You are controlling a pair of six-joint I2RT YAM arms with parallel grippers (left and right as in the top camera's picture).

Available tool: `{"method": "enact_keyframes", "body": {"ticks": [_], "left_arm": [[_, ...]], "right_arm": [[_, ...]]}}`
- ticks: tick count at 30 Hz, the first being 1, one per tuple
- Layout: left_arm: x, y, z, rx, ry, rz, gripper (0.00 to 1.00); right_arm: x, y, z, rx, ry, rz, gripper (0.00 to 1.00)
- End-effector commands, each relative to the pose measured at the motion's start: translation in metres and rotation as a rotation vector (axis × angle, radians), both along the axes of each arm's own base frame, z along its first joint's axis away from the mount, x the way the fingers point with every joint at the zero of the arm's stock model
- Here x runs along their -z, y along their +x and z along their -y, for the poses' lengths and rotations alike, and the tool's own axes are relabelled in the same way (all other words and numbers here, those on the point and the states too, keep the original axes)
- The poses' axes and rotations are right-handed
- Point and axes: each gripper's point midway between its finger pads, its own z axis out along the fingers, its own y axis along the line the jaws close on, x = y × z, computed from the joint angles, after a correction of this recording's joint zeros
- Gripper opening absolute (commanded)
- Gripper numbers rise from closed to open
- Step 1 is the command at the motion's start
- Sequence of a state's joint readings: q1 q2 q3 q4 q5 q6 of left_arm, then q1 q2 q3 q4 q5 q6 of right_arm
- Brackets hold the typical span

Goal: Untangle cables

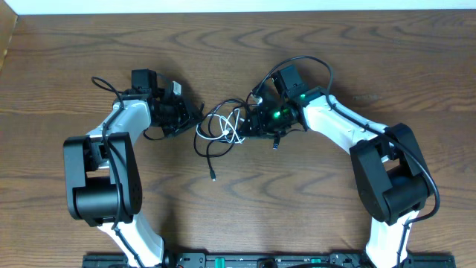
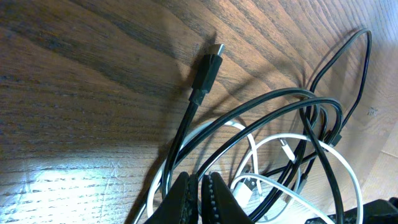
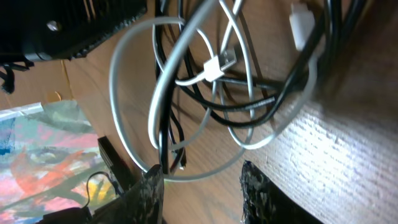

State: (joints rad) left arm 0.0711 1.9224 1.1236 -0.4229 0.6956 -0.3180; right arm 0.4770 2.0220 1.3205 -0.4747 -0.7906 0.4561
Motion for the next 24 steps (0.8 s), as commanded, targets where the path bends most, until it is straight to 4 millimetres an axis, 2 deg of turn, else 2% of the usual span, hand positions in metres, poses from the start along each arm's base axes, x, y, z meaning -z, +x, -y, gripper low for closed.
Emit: {"method": "enact_keyframes", "body": {"ticks": [1, 5, 9, 15, 20, 24], "left_arm": [[-0.001, -0.002, -0.002, -0.009, 0.01, -0.005, 0.09], [-0.001, -0.002, -0.002, -0.009, 0.01, -0.005, 0.1], [-0.001, -0.002, -0.002, -0.009, 0.01, -0.005, 0.1], [-0.001, -0.002, -0.002, -0.009, 0.01, -0.005, 0.1], [-0.001, -0.002, -0.002, -0.009, 0.01, -0.004, 0.1], [-0.001, -0.002, -0.002, -0.009, 0.01, -0.005, 0.1]], "right_arm": [[-0.004, 0.004, -0.003, -0.007, 0.011, 0.025, 0.38], [-0.002, 0.005, -0.004, -0.004, -0.01, 0.047, 0.37], [0.007, 0.01, -0.001, 0.017, -0.081, 0.085, 0.28], [0.018, 0.019, 0.008, 0.053, -0.178, 0.138, 0.25], [0.018, 0.018, 0.007, 0.052, -0.176, 0.136, 0.25], [0.016, 0.016, 0.009, 0.048, -0.156, 0.11, 0.33]]}}
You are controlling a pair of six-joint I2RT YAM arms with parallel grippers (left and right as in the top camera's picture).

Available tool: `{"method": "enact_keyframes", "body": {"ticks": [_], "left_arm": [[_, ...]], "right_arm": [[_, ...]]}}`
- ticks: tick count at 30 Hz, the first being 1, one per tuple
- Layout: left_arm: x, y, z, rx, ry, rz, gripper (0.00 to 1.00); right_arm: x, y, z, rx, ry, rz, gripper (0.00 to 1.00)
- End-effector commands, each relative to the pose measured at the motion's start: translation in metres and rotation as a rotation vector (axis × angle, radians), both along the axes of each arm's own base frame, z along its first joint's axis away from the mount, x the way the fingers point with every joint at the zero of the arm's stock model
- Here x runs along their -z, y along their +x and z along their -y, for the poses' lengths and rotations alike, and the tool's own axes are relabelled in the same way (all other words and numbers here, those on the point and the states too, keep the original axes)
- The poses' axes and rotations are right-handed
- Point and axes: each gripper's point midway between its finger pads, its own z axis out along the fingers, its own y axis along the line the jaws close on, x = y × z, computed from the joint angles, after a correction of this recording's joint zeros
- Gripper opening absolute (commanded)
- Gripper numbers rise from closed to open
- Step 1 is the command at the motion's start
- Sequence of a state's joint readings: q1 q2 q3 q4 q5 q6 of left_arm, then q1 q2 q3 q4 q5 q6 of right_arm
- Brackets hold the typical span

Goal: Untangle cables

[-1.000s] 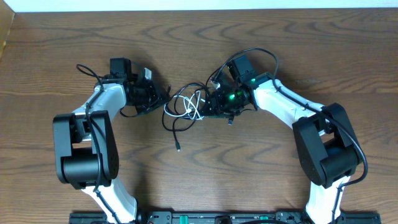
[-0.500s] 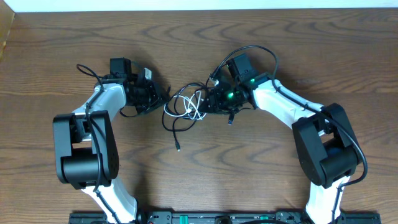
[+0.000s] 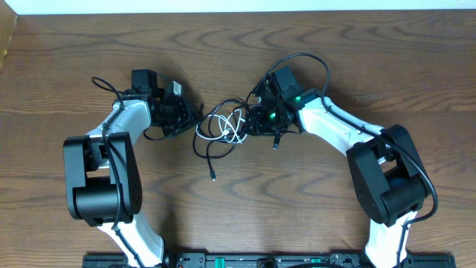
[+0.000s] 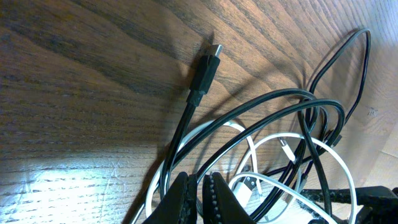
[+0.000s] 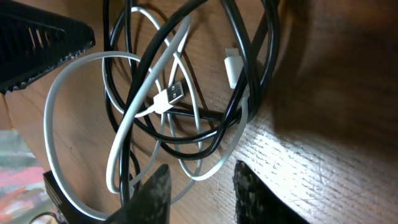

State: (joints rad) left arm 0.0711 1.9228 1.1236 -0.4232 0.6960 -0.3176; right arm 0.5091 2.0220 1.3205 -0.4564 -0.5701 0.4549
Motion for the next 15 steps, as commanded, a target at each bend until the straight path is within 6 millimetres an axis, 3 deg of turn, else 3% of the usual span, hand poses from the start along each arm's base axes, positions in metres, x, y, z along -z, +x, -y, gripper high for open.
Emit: {"method": "enact_keyframes", "body": {"ticks": [1, 8, 15], "left_arm": [[-0.001, -0.002, -0.002, -0.01, 0.011, -0.004, 0.1], [-0.001, -0.002, -0.002, -0.01, 0.011, -0.004, 0.1], [-0.001, -0.002, -0.002, -0.009, 0.01, -0.004, 0.1]], "right_arm": [[-0.005, 0.002, 0.002, -0.002, 0.021, -0.007, 0.33], [-0.025, 0.01, -0.001, -0.017, 0.156, -0.015, 0.34], [-0.008, 0.011, -0.011, -0.006, 0.0, 0.091, 0.36]]}}
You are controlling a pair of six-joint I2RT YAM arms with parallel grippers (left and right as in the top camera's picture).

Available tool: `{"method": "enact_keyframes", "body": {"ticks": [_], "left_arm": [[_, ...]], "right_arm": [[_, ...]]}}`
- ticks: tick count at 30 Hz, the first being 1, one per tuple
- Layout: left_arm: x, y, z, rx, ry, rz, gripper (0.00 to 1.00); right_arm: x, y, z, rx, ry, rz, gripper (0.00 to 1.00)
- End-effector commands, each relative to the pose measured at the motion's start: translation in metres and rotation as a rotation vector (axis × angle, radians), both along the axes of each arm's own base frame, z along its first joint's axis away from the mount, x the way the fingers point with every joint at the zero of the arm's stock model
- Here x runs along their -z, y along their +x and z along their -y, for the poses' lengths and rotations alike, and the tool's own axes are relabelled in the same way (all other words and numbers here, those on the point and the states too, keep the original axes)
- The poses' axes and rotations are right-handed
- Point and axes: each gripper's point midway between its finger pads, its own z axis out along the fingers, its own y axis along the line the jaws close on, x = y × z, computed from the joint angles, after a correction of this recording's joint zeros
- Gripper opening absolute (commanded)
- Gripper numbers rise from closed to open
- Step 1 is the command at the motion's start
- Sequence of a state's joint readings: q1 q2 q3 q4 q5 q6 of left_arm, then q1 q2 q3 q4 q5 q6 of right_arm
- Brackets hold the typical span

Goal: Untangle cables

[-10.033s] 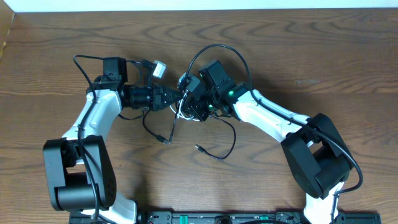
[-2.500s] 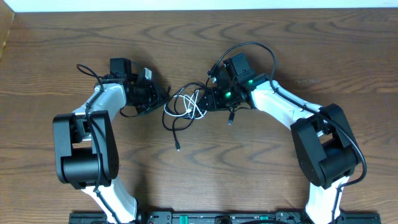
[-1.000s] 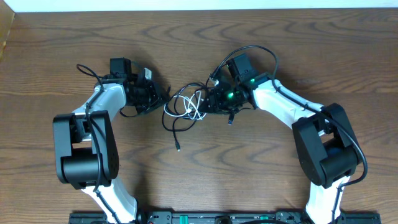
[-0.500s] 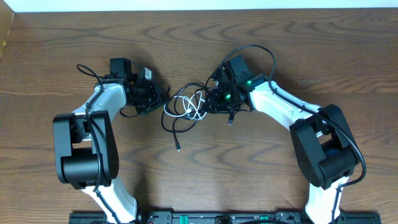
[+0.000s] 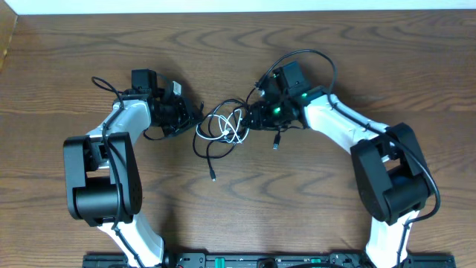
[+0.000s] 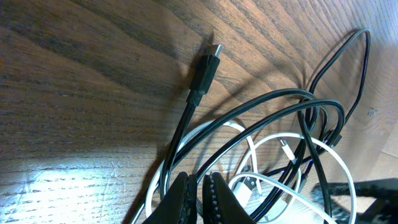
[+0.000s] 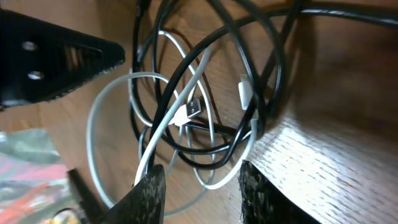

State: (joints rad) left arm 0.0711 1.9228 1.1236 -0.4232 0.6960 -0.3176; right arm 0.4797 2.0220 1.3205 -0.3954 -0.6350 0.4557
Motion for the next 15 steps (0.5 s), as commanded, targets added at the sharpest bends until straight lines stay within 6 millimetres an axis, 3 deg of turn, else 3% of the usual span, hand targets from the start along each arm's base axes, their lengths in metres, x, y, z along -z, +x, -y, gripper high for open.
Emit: {"method": "enact_keyframes", "body": {"ticks": [1, 9, 15], "left_arm": [[-0.001, -0.002, -0.002, -0.009, 0.01, -0.004, 0.1], [-0.001, -0.002, -0.002, -0.009, 0.01, -0.004, 0.1], [-0.001, -0.002, -0.002, -0.009, 0.01, -0.004, 0.1]], "right_arm": [[0.005, -0.002, -0.009, 0.003, -0.101, 0.074, 0.36], [-0.013, 0.012, -0.041, -0.022, -0.03, 0.229, 0.4], [-0.017, 0.019, -0.043, -0.004, -0.019, 0.255, 0.4]]}}
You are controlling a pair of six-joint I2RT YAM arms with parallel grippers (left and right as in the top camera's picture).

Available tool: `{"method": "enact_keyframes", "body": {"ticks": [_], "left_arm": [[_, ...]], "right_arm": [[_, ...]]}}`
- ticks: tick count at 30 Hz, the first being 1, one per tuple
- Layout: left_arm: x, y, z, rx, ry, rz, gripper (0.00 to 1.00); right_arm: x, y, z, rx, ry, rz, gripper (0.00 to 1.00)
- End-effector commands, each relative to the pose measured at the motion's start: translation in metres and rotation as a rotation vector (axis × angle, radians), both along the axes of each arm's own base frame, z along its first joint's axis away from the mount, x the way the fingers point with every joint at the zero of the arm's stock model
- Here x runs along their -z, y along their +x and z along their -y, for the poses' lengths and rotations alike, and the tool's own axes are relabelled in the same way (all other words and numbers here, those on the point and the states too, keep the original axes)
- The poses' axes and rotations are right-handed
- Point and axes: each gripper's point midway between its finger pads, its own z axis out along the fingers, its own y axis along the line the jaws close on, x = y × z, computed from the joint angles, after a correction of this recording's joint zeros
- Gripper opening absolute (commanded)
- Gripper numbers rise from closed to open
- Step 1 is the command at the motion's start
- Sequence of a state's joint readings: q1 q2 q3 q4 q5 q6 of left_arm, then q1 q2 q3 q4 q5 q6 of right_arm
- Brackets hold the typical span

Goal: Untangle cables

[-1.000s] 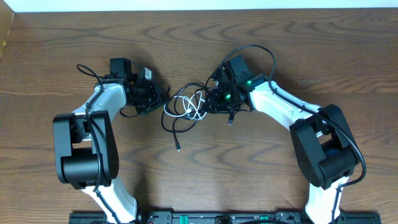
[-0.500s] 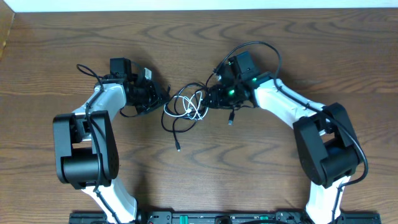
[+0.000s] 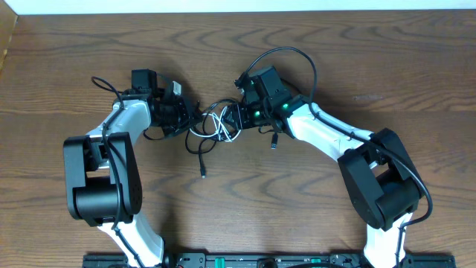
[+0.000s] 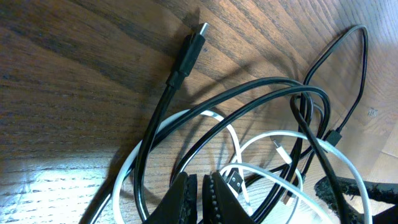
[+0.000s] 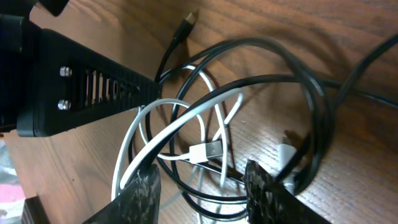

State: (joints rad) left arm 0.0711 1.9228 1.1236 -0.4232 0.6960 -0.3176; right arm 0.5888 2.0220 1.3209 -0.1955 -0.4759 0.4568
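A knot of black and white cables (image 3: pixel 213 126) lies on the wooden table between both grippers. My left gripper (image 3: pixel 186 116) sits at its left edge, fingers shut (image 4: pixel 199 190) with cable loops just beyond the tips; nothing shows pinched between them. A black cable with a USB-C plug (image 4: pixel 185 53) runs away from it. My right gripper (image 3: pixel 236 117) is open over the knot's right side. Its fingers (image 5: pixel 140 193) straddle a white USB-A plug (image 5: pixel 208 150) and black loops. The left gripper's black body (image 5: pixel 81 93) fills the right wrist view's upper left.
One loose black cable end (image 3: pixel 202 173) trails toward the front of the wooden table (image 3: pixel 335 208). A small dark plug (image 3: pixel 274 145) lies right of the knot. The right arm's own black lead (image 3: pixel 286 53) arcs above its wrist.
My right gripper has moved left, further over the knot. The cables have shifted left toward the left gripper, and the loose black end has moved left with them. The left arm has not moved.
My right gripper stood open at the knot's right edge, the left one shut at its left edge. Over the following moments the right gripper shifted slightly around that edge. Now it is over the knot, which sits closer to the left gripper.
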Motion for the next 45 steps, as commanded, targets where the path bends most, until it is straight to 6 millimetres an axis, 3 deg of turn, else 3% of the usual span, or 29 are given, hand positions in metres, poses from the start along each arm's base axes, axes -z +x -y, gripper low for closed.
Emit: {"method": "enact_keyframes", "body": {"ticks": [1, 11, 21, 27, 30, 32, 36, 41, 42, 45], "left_arm": [[-0.001, -0.002, -0.002, -0.009, 0.01, -0.004, 0.1], [-0.002, -0.002, 0.0, -0.006, -0.001, -0.004, 0.11], [-0.019, -0.003, 0.006, 0.019, -0.039, 0.018, 0.15], [-0.048, -0.012, -0.017, -0.021, 0.185, 0.064, 0.16], [-0.067, -0.018, -0.015, -0.01, 0.276, 0.106, 0.17], [-0.076, -0.023, -0.006, 0.019, 0.318, 0.132, 0.17], [-0.078, -0.03, 0.023, 0.1, 0.346, 0.158, 0.31], [-0.074, -0.05, 0.074, 0.25, 0.35, 0.171, 0.33], [-0.071, -0.056, 0.088, 0.285, 0.396, 0.186, 0.39], [-0.065, -0.061, 0.101, 0.303, 0.499, 0.21, 0.42]], "right_arm": [[-0.004, 0.004, 0.001, 0.025, -0.015, 0.015, 0.4], [0.008, 0.013, 0.019, 0.098, -0.111, 0.034, 0.45], [0.034, 0.016, 0.076, 0.222, -0.316, -0.033, 0.46], [0.049, 0.012, 0.122, 0.289, -0.482, -0.077, 0.47], [0.052, 0.012, 0.142, 0.281, -0.512, -0.101, 0.47], [0.054, 0.012, 0.157, 0.283, -0.531, -0.124, 0.48], [0.059, 0.009, 0.19, 0.289, -0.575, -0.179, 0.5], [0.062, 0.002, 0.226, 0.289, -0.616, -0.24, 0.58], [0.062, 0.0, 0.231, 0.288, -0.598, -0.264, 0.58], [0.055, -0.004, 0.211, 0.146, -0.422, -0.276, 0.58]]}}
